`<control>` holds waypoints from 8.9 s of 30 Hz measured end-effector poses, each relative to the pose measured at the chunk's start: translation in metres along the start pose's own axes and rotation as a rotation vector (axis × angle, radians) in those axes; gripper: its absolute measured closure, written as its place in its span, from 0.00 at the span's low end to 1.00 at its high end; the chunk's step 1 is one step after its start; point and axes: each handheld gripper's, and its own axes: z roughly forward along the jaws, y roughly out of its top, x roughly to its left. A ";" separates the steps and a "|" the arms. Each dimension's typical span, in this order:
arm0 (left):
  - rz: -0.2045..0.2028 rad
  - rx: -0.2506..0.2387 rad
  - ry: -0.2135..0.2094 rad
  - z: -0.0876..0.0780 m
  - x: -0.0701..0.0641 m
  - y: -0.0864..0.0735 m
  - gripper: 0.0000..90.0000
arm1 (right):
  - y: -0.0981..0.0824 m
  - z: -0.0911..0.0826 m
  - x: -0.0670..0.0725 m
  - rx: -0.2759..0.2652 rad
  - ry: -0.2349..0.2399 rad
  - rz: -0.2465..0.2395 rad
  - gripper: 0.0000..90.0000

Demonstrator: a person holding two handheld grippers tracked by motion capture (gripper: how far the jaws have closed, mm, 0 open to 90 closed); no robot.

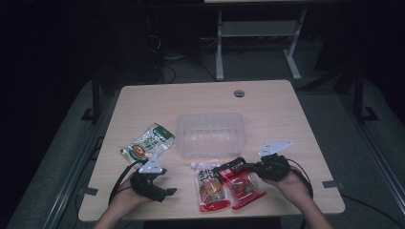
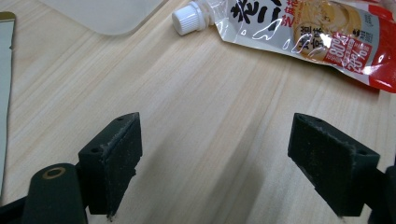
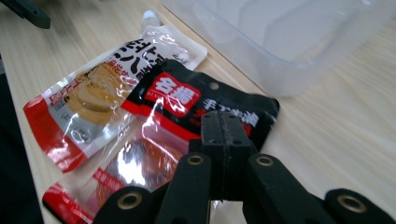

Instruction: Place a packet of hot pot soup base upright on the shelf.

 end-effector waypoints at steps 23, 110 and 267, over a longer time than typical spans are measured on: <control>0.004 0.010 -0.006 0.000 -0.001 -0.001 0.19 | 0.030 0.064 0.045 0.109 0.079 -0.141 1.00; 0.205 0.013 -0.234 0.087 -0.100 0.105 1.00 | -0.050 -0.049 -0.037 0.037 -0.176 0.223 0.41; -0.074 -0.014 0.035 -0.047 -0.001 -0.017 0.31 | 0.071 -0.047 -0.032 -0.427 0.425 0.089 1.00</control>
